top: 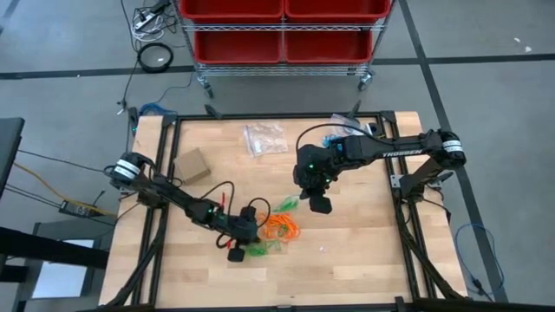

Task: Sort rubber bands
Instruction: Put the green rubber band into the transparent zip bag

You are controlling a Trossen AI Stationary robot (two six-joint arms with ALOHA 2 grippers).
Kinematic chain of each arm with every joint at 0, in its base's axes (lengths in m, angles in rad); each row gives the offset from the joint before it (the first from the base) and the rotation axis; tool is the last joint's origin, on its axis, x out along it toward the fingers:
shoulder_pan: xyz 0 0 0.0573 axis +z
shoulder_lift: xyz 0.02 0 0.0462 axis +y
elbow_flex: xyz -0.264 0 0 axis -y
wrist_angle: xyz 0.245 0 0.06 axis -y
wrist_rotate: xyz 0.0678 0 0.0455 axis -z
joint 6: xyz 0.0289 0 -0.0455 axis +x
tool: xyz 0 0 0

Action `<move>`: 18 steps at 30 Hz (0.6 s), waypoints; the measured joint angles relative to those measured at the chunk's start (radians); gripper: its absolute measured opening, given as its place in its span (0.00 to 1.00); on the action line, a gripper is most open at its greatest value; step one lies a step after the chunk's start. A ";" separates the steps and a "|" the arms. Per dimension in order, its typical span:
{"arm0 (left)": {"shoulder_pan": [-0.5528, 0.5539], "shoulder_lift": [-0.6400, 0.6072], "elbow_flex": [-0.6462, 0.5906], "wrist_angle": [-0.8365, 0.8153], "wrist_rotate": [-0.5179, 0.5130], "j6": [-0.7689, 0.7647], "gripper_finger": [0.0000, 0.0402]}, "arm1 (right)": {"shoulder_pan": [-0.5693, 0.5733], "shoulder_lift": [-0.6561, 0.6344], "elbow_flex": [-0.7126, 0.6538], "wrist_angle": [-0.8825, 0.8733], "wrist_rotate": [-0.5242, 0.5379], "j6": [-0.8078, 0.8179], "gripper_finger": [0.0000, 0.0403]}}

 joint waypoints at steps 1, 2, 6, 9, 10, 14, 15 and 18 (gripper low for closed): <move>0.000 -0.015 0.002 -0.015 -0.001 0.007 0.03 | 0.000 0.000 0.000 -0.001 0.000 0.000 0.00; 0.000 -0.028 0.009 -0.019 -0.003 0.008 0.03 | 0.000 0.000 0.000 -0.002 -0.001 0.000 0.00; -0.008 -0.109 0.036 -0.074 -0.004 0.028 0.01 | 0.001 0.000 0.000 -0.001 -0.001 0.000 0.00; -0.020 -0.190 0.071 -0.159 -0.011 0.058 0.01 | 0.001 0.000 0.000 -0.001 -0.001 0.001 0.00; -0.025 -0.218 0.086 -0.187 -0.017 0.063 0.01 | 0.001 0.000 0.000 -0.002 -0.001 0.001 0.00; -0.029 -0.304 0.121 -0.304 -0.038 0.066 0.01 | 0.001 0.000 0.000 0.004 -0.001 0.000 0.00; -0.029 -0.312 0.122 -0.333 -0.038 0.063 0.01 | 0.001 0.000 0.000 0.004 -0.001 0.000 0.00; -0.025 -0.312 0.122 -0.426 -0.022 0.032 0.01 | 0.001 0.000 0.000 0.014 -0.001 0.001 0.00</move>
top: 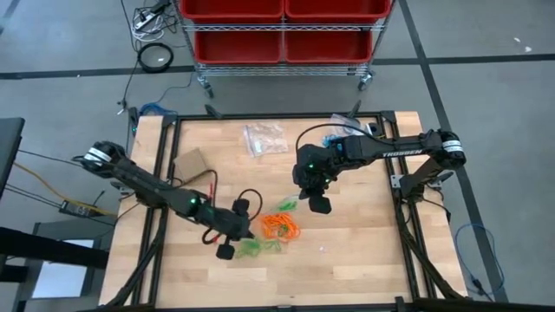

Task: Sort rubber bands
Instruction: Put the green rubber band into the transparent zip bag

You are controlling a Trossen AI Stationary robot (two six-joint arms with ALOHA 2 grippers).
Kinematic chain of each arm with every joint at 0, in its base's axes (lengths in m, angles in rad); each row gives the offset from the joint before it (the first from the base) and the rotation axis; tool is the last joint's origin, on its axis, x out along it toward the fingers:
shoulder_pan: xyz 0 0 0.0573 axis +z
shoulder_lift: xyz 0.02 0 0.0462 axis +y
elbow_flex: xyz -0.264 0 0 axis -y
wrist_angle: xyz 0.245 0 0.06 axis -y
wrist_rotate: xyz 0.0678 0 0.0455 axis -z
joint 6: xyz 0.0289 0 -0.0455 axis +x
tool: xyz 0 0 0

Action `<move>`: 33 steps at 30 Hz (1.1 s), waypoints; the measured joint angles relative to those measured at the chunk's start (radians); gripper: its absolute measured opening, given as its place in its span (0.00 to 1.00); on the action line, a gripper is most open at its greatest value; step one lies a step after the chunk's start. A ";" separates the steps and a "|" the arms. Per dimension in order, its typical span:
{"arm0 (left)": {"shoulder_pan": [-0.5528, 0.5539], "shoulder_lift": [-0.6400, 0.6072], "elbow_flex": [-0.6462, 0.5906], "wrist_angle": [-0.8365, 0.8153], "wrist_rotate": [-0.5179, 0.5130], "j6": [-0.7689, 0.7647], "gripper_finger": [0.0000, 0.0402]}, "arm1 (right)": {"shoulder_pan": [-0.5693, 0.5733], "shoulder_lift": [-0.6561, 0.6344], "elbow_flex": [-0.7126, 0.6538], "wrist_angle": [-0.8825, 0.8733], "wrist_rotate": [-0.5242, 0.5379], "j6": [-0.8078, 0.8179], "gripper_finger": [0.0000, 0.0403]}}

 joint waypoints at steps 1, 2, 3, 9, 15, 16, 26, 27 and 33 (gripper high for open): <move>0.001 0.006 0.000 -0.026 0.005 -0.020 0.01 | 0.001 0.000 0.000 0.001 0.000 0.000 0.00; 0.001 0.013 0.000 -0.053 0.000 -0.036 0.01 | 0.003 0.000 0.000 0.001 0.001 0.000 0.00; 0.001 0.018 0.000 -0.087 -0.020 -0.051 0.01 | 0.005 0.000 0.000 0.000 0.004 0.000 0.00; 0.001 0.031 -0.002 -0.363 -0.316 -0.238 0.02 | 0.013 0.000 0.000 0.000 0.007 0.000 0.00; 0.008 0.043 -0.001 -0.305 -0.148 -0.236 0.02 | 0.013 0.000 0.000 0.000 0.008 0.001 0.00; 0.011 0.048 -0.001 -0.302 -0.126 -0.237 0.02 | 0.013 0.000 0.000 0.001 0.008 0.001 0.00; 0.014 0.047 -0.024 -0.214 -0.124 -0.260 0.25 | 0.014 0.000 0.000 -0.003 0.008 0.001 0.00; 0.014 0.048 -0.025 -0.221 -0.123 -0.254 0.26 | 0.014 0.000 0.000 -0.002 0.008 0.001 0.00; 0.005 0.048 -0.025 -0.218 -0.119 -0.226 0.14 | 0.017 0.000 0.000 -0.002 0.008 0.000 0.00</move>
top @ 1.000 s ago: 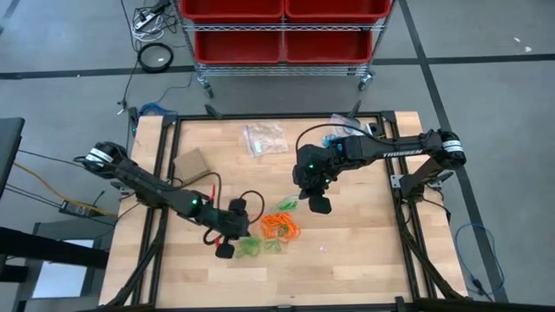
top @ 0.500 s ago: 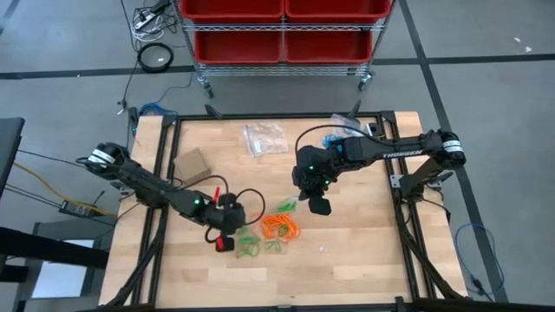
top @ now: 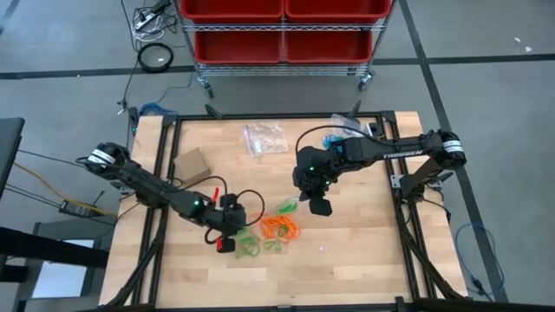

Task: Sort rubber bands
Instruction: Put the green rubber band into the transparent zip bag

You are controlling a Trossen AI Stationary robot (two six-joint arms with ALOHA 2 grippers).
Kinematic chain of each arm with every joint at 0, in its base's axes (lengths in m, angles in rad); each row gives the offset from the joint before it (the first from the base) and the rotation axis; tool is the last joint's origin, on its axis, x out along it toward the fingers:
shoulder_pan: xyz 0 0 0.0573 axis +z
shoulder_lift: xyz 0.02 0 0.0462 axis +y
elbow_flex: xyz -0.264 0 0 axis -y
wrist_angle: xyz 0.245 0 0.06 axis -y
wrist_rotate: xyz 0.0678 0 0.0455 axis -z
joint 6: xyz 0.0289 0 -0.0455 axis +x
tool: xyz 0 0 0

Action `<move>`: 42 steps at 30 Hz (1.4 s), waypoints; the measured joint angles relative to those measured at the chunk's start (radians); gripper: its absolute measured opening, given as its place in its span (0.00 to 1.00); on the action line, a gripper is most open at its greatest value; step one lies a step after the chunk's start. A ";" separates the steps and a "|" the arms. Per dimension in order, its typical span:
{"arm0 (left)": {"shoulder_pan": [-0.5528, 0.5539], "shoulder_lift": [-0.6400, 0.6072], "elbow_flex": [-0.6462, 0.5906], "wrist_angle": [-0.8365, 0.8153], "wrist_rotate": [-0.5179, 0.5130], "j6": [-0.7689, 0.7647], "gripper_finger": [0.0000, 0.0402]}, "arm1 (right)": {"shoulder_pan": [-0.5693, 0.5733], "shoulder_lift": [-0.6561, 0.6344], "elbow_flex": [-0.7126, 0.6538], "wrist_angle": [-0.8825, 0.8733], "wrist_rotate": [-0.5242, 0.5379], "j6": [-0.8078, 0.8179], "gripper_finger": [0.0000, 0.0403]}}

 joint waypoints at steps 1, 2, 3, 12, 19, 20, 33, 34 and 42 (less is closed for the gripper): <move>0.000 0.000 0.000 0.001 0.000 0.008 0.10 | 0.000 0.000 0.000 0.000 0.000 0.000 0.00; 0.000 0.000 0.000 0.003 0.000 0.018 0.05 | 0.000 0.000 0.000 0.001 0.000 0.000 0.00; 0.000 0.000 0.000 0.004 -0.001 0.018 0.03 | 0.000 0.000 0.000 0.001 0.000 0.000 0.00; -0.015 0.000 0.000 -0.111 -0.085 -0.049 0.14 | 0.002 0.000 0.000 0.000 0.000 0.000 0.00; -0.088 -0.013 0.000 -0.101 -0.077 -0.112 0.27 | 0.008 0.000 0.000 -0.005 0.000 0.000 0.00; -0.100 -0.013 0.000 -0.107 -0.078 -0.122 0.28 | 0.008 0.000 0.000 -0.005 0.001 0.000 0.00; -0.203 -0.012 -0.037 -0.174 -0.180 -0.283 0.29 | 0.008 0.000 0.000 0.002 0.001 0.001 0.00; -0.205 -0.011 -0.056 -0.150 -0.179 -0.294 0.29 | 0.008 0.000 0.000 0.005 0.001 0.001 0.00; -0.207 -0.012 -0.207 0.098 -0.215 -0.353 0.29 | 0.008 0.000 0.000 0.013 0.001 0.001 0.00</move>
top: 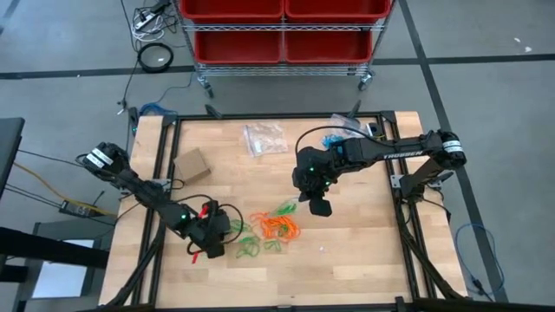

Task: Sort rubber bands
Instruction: Put the green rubber band into the transparent zip bag

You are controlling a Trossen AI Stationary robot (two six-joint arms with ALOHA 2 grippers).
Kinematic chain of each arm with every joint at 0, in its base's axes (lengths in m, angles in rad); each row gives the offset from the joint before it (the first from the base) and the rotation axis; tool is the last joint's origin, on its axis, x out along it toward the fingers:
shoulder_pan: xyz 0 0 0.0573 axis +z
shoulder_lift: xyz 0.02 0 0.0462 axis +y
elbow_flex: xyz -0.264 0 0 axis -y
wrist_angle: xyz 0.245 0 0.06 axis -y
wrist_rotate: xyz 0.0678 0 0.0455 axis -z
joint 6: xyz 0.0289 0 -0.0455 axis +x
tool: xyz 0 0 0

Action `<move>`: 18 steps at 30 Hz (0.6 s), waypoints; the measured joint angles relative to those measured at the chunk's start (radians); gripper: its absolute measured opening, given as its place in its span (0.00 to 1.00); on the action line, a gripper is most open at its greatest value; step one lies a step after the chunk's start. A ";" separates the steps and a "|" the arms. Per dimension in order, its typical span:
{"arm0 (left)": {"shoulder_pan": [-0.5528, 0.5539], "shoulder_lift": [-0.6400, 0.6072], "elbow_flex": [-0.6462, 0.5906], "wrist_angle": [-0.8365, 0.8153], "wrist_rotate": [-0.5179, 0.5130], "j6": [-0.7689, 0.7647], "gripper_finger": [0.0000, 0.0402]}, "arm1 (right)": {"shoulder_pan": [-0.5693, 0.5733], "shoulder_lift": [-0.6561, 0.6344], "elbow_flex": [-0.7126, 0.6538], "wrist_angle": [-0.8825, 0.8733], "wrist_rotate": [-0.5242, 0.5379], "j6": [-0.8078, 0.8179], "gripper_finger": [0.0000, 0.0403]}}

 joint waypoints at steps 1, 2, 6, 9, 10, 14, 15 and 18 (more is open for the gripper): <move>0.000 0.000 -0.011 0.008 -0.015 -0.014 0.29 | 0.000 0.000 0.000 0.000 0.000 0.000 0.00; 0.000 -0.001 -0.021 0.019 -0.026 -0.017 0.29 | 0.000 0.000 0.000 0.000 0.000 0.000 0.00; 0.000 -0.001 -0.048 0.081 -0.047 0.003 0.24 | 0.000 0.000 0.000 0.001 0.000 -0.001 0.00; 0.001 0.000 -0.041 0.085 -0.028 0.030 0.13 | 0.000 0.000 0.000 0.003 0.000 -0.001 0.00; 0.002 0.000 -0.036 0.081 -0.012 0.034 0.08 | 0.000 0.000 0.000 0.003 0.000 -0.001 0.00; -0.017 -0.025 0.007 0.037 0.036 0.056 0.02 | 0.000 0.000 0.000 0.003 0.000 -0.002 0.00; -0.026 -0.038 0.030 0.040 0.039 0.084 0.02 | 0.000 0.000 0.000 0.003 0.000 -0.002 0.00; -0.042 -0.087 0.109 0.033 0.028 0.186 0.01 | -0.001 0.000 0.000 0.004 0.000 -0.002 0.00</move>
